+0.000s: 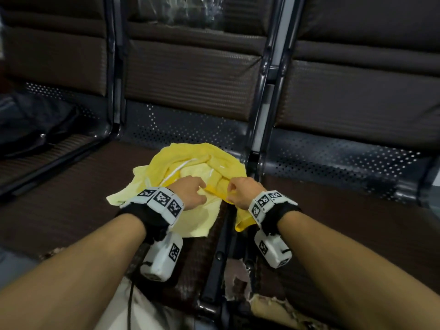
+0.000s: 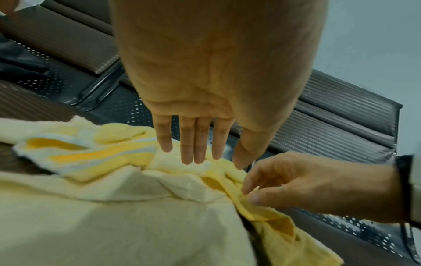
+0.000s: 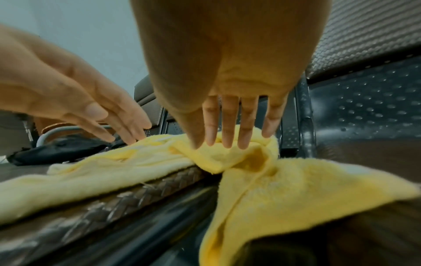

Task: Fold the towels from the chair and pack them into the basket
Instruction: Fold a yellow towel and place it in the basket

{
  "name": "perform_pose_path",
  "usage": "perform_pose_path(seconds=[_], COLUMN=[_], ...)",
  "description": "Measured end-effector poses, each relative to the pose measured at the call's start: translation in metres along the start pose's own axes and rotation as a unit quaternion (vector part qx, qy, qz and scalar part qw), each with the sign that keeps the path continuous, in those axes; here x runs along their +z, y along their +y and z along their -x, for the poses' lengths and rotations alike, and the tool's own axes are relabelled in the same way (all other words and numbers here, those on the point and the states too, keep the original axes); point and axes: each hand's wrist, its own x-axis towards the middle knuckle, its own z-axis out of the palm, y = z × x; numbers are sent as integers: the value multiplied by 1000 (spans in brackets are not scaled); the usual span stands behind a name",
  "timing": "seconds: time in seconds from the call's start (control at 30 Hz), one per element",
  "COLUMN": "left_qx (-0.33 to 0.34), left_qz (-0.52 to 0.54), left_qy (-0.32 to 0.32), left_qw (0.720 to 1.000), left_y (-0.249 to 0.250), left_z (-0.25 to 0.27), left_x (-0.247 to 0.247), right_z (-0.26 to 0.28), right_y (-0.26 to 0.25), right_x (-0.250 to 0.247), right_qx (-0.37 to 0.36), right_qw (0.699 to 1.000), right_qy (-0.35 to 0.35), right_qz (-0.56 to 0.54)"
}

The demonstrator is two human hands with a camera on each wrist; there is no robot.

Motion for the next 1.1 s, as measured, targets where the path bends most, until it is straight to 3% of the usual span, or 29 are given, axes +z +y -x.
perform_pose_path(seconds=[0.1, 0.4, 0.57, 0.7, 0.83, 0.97, 1.03, 1.1], left_qx=[4, -34, 9, 107, 188, 196, 214, 241], left_qz=[-2, -20, 18, 51, 21, -25, -21, 3], left_qy=[0, 1, 64, 144, 197, 172, 136, 122], left_qw=[1000, 999, 998, 982, 962, 965, 967, 963], left_y=[13, -16, 1, 30, 63, 86, 93, 102], left_z=[5, 5, 2, 9, 19, 26, 31, 36], left_x=[4, -3, -1, 0, 1, 5, 7, 9], right_z=[-3, -28, 0, 44, 93, 130, 144, 155], right_y=[-2, -30, -14, 8, 31, 60, 70, 78], right_x=[3, 13, -9, -41, -71, -99, -109, -112], right_qx=[0, 5, -43, -82, -121, -130, -113, -97], right_qw=[999, 999, 977, 932, 825, 744, 730, 739], right_qy=[-44, 35, 147, 187, 193, 195, 207, 221], right_qz=[16, 5, -147, -298, -516, -626, -641, -629])
